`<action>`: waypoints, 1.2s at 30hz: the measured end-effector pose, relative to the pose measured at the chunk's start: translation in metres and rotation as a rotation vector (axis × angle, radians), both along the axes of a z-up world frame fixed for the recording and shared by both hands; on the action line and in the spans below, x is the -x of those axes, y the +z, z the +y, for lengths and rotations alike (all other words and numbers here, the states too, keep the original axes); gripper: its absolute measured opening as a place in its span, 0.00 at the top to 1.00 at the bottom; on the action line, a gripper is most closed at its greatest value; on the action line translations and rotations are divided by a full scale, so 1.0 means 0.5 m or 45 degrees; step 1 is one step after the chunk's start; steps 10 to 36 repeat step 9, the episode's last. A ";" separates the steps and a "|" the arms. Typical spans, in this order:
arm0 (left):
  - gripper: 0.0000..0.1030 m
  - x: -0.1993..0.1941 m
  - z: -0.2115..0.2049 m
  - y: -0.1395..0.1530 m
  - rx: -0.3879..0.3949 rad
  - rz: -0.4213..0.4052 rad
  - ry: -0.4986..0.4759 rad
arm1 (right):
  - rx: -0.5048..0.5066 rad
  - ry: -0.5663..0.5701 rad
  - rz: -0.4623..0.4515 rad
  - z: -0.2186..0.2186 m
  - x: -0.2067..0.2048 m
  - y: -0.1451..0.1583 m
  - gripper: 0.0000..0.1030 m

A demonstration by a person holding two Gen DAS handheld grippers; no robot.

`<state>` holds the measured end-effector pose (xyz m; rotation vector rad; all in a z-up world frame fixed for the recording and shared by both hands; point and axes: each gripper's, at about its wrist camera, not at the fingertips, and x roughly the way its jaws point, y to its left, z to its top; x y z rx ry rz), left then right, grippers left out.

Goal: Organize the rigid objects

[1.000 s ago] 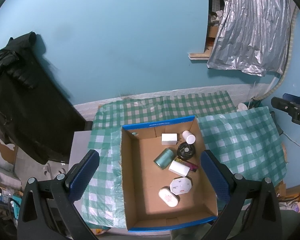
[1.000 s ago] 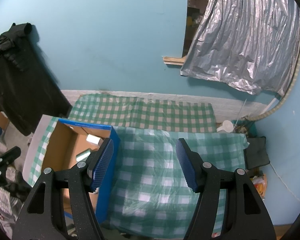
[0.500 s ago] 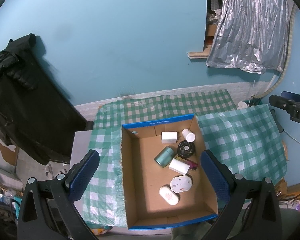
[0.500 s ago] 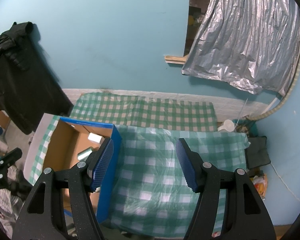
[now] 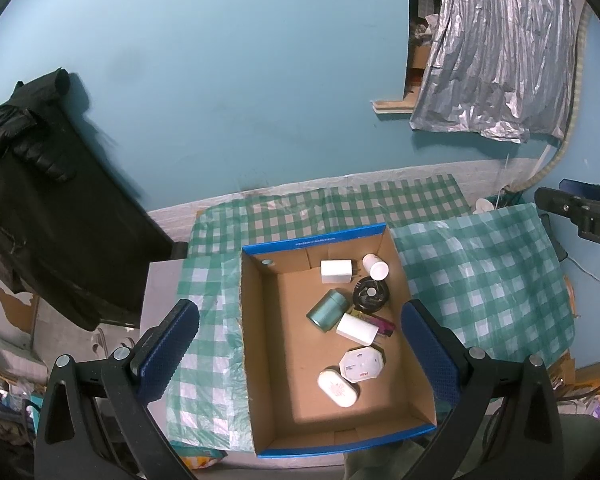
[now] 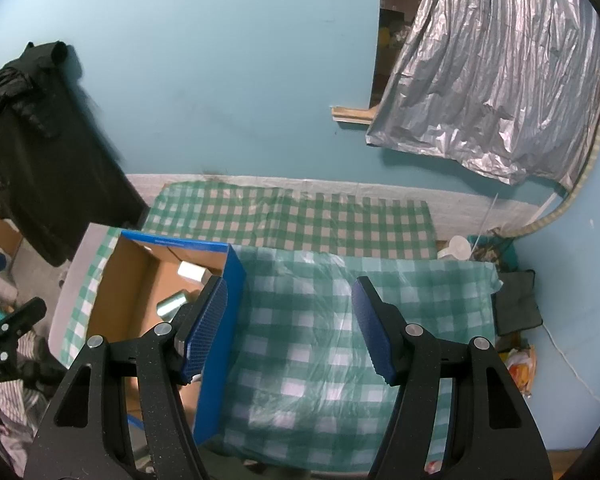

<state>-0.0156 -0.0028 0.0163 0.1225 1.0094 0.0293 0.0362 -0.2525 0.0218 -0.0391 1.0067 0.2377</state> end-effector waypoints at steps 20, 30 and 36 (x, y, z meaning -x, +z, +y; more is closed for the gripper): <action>0.01 0.011 -0.015 0.006 -0.022 -0.016 -0.025 | -0.006 -0.002 0.013 0.008 0.005 -0.006 0.38; 0.01 0.011 -0.015 0.006 -0.022 -0.016 -0.025 | -0.006 -0.002 0.013 0.008 0.005 -0.006 0.38; 0.01 0.011 -0.015 0.006 -0.022 -0.016 -0.025 | -0.006 -0.002 0.013 0.008 0.005 -0.006 0.38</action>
